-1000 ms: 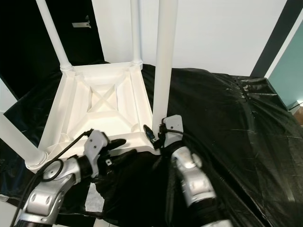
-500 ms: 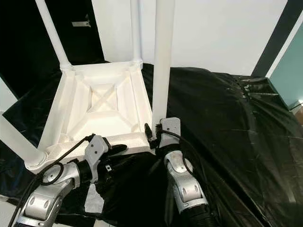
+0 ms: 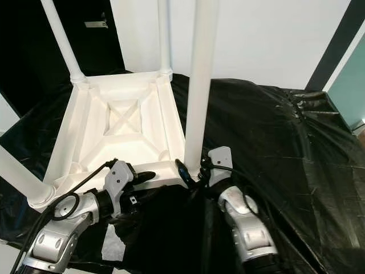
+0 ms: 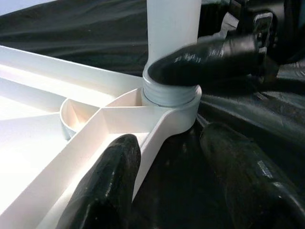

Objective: Building children table

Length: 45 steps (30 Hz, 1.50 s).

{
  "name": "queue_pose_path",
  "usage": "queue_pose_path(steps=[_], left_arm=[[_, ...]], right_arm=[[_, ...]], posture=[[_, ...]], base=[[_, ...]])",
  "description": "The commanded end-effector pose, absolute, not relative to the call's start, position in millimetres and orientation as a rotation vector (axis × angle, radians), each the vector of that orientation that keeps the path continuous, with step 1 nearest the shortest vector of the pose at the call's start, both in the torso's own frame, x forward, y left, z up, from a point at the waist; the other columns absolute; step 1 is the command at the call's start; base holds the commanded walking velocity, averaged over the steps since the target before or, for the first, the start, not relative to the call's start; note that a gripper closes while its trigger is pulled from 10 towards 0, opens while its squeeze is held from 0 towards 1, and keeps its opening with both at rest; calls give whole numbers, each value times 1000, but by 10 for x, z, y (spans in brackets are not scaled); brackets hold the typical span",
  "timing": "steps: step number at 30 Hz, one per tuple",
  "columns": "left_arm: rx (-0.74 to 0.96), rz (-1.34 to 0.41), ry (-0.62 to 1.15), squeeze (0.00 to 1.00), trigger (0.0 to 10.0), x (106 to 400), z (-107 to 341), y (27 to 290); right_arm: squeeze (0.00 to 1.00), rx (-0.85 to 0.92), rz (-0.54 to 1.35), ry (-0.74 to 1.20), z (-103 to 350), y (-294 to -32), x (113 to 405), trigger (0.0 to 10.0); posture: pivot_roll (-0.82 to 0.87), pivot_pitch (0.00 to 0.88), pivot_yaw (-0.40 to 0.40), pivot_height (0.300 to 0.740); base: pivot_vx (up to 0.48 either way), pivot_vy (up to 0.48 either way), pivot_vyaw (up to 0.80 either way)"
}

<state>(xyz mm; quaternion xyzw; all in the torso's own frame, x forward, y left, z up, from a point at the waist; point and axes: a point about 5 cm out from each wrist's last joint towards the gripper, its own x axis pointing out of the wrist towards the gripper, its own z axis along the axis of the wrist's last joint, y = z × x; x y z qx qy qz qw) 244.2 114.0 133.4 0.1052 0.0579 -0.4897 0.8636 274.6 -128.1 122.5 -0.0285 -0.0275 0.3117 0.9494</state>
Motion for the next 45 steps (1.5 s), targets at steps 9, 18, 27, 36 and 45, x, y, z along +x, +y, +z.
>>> queue_pose_path(steps=[9, 18, 27, 36, 45], left_arm=[[216, -1012, 93, 0, 10000, 2469, 1388, 1139], [226, -993, 88, 0, 10000, 2457, 1370, 1132], [219, -963, 83, 0, 10000, 2455, 1332, 1137], [151, -924, 67, 0, 10000, 2487, 1294, 1129], [158, -924, 63, 0, 10000, 2528, 1267, 1102]], right_arm=[[0, -161, 884, -32, 1296, -1266, 2988, 10000], [0, -211, 1028, 3, 1329, -1200, 3165, 0], [0, -151, 951, 28, 1228, -1271, 3169, 0], [0, -119, 605, 19, 1073, -1193, 3023, 10000], [0, -54, 272, 16, 1075, -1073, 2967, 10000]], posture=[[18, 0, -45, 740], [60, 0, -76, 740], [82, 0, -92, 740], [45, 0, -69, 740], [24, 0, -48, 740]], base=[[0, 0, 0], [0, 0, 0], [0, 0, 0], [0, 0, 0], [0, 0, 0]])
